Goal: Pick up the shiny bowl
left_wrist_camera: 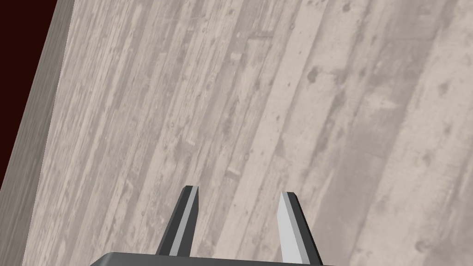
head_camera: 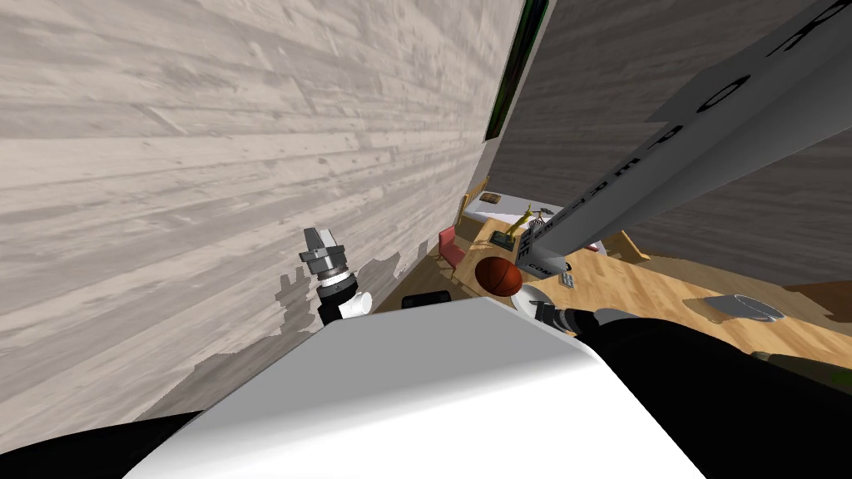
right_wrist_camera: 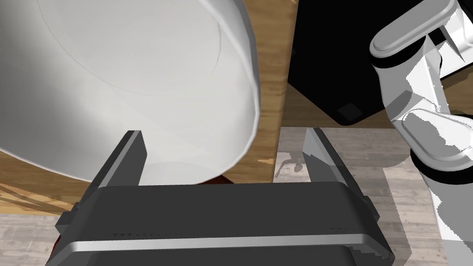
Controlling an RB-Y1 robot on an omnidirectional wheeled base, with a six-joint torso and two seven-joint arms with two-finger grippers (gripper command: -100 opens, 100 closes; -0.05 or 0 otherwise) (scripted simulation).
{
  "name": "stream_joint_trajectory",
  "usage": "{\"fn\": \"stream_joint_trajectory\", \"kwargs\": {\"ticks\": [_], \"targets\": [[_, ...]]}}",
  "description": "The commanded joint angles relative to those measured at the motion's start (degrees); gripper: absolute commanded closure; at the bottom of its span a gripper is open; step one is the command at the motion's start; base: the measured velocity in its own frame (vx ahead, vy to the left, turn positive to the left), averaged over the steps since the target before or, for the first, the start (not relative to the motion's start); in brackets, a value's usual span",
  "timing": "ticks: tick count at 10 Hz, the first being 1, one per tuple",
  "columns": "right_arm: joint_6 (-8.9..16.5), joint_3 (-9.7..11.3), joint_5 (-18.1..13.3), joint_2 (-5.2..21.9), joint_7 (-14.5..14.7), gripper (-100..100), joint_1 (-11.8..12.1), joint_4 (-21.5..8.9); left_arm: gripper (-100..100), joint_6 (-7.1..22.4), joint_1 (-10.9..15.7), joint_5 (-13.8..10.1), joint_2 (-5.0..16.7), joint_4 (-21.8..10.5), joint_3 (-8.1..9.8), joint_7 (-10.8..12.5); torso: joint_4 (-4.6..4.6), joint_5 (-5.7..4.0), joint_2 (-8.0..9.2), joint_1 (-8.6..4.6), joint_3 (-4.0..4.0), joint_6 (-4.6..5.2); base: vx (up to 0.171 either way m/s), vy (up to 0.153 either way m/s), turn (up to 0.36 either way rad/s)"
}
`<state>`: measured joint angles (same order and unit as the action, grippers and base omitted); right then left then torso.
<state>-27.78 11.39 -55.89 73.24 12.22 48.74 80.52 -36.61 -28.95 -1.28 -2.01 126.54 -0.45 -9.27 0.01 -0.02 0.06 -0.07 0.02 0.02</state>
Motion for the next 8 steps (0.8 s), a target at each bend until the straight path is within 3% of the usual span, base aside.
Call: {"fn": "stream_joint_trajectory", "kwargs": {"ticks": [1, 2, 3, 4, 5, 6, 8], "targets": [[1.1, 2.5, -0.1, 0.4, -0.6, -100, -1.4, 0.2, 0, 0.0, 0.0, 0.0, 0.0, 0.0, 0.00, 0.0, 0.00, 0.00, 0.00, 0.00, 0.00, 0.00, 0.004, -0.035, -0.060], [3.6, 4.4, 0.0, 2.2, -2.1, -100, -2.8, 2.3, 0, 0.0, 0.0, 0.0, 0.0, 0.0, 0.00, 0.0, 0.00, -0.01, 0.00, 0.01, 0.00, -0.01, 0.005, 0.001, -0.033], [3.6, 5.6, 0.0, 2.2, -2.1, -100, -2.8, 2.3, 0, 0.0, 0.0, 0.0, 0.0, 0.0, -0.01, 0.0, 0.00, 0.01, -0.01, 0.13, -0.01, -0.03, 0.007, 0.008, -0.024], [6.0, 7.5, 0.0, 4.0, -3.6, -100, -4.3, 4.3, 0, 0.0, 0.0, 0.0, 0.0, 0.0, -0.01, 0.0, 0.00, 0.03, -0.01, 0.17, -0.01, -0.01, 0.008, 0.009, -0.031], [6.0, 8.7, 0.0, 4.0, -3.6, -100, -4.3, 4.3, 0, 0.0, 0.0, 0.0, 0.0, 0.0, -0.01, 0.0, 0.00, 0.04, -0.02, 0.19, -0.01, -0.02, 0.009, 0.011, -0.032], [8.2, 10.5, 0.1, 5.8, -5.2, -100, -5.7, 6.3, 0, 0.0, 0.0, 0.0, 0.0, 0.0, -0.01, 0.0, -0.01, 0.04, -0.02, 0.20, -0.01, 0.00, 0.017, 0.019, -0.059], [8.4, 11.8, 0.1, 5.8, -5.2, -100, -5.7, 6.3, 0, 0.0, 0.0, 0.0, 0.0, 0.0, -0.01, 0.0, -0.01, 0.04, -0.04, 0.22, -0.02, -0.01, 0.007, 0.008, -0.024]]}}
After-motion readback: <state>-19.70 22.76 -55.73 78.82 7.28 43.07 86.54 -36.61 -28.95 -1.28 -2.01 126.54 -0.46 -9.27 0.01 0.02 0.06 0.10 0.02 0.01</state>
